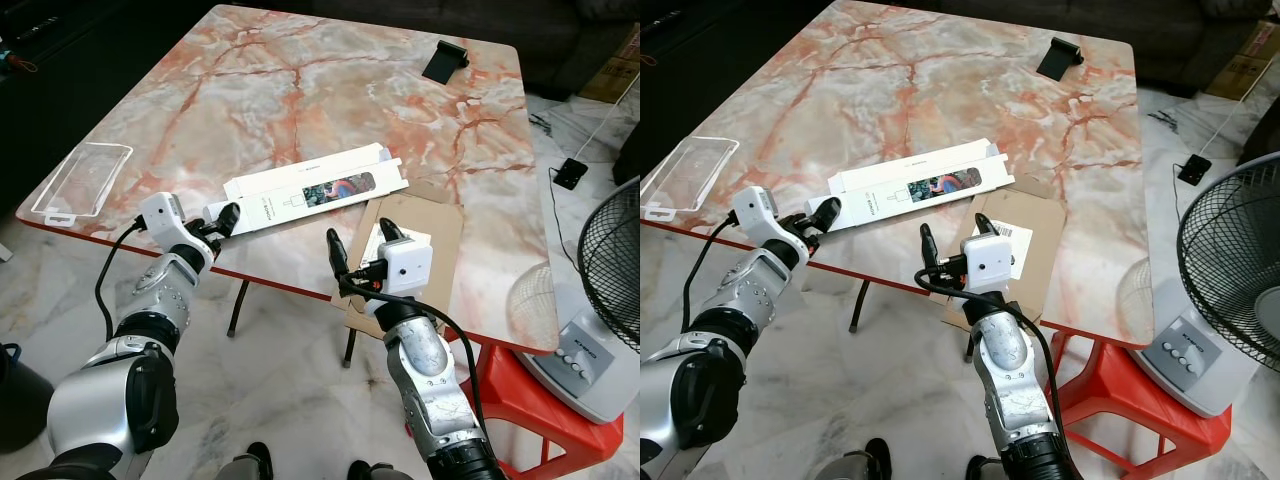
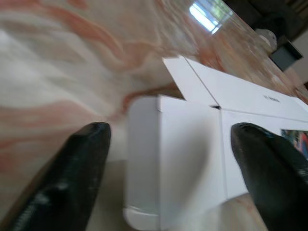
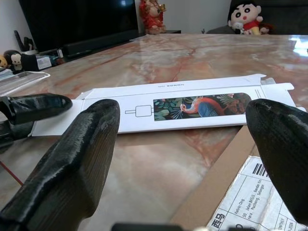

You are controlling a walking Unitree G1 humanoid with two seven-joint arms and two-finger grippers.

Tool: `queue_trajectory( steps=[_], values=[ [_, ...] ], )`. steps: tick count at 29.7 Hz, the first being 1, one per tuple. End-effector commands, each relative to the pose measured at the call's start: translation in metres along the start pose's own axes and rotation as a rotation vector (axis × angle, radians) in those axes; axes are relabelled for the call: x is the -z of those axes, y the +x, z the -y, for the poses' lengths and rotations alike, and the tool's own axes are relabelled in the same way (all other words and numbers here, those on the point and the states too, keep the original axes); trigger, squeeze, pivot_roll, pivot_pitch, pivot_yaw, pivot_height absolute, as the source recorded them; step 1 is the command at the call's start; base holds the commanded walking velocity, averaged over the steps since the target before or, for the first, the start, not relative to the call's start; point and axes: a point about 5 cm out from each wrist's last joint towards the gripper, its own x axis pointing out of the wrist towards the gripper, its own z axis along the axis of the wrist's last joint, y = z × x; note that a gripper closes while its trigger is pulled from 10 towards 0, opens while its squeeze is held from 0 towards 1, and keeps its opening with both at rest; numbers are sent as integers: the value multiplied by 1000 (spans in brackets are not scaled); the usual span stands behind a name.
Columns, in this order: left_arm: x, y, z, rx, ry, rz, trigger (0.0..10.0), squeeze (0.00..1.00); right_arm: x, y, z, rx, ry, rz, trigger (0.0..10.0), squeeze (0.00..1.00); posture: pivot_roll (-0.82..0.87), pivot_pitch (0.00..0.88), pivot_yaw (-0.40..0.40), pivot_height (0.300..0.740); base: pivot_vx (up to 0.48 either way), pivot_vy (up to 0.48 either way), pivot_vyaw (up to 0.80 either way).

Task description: Picking trash to rubbish bin

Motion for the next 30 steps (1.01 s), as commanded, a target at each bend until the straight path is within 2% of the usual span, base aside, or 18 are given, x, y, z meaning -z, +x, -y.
queue_trajectory(
  steps=[1, 2, 5, 7, 8, 24, 30],
  values=[
    [9, 3, 9, 41, -27, -45, 2706, 0, 0, -2, -6, 7, 26, 3, 10000, 0, -153, 214, -21, 740, 0, 0, 0],
    [9, 3, 10, 42, -25, -45, 3725, 0, 0, -2, -6, 7, 26, 3, 10000, 0, -151, 214, -20, 740, 0, 0, 0],
    [8, 4, 13, 61, -20, -48, 3882, 0, 0, -1, -6, 10, 27, 1, 10000, 0, -150, 215, -18, 740, 0, 0, 0],
    [7, 5, 14, 66, -11, -52, 2471, 0, 0, -1, -6, 16, 29, 1, 10000, 0, -148, 217, -12, 740, 0, 0, 0],
    [7, 5, 15, 64, -4, -53, 0, 0, 0, -1, -5, 19, 30, 0, 10000, 0, -148, 218, -10, 740, 0, 0, 0],
    [-3, 7, 17, 71, 1, -12, 0, 0, 2, 2, -4, 32, 29, -5, 10000, 0, -138, 198, -1, 740, 0, 0, 0],
    [-9, 7, 17, 69, -21, 37, 0, 0, 2, 6, -1, 37, 23, -3, 10000, 0, -126, 175, 3, 740, 0, 0, 0]
  ],
)
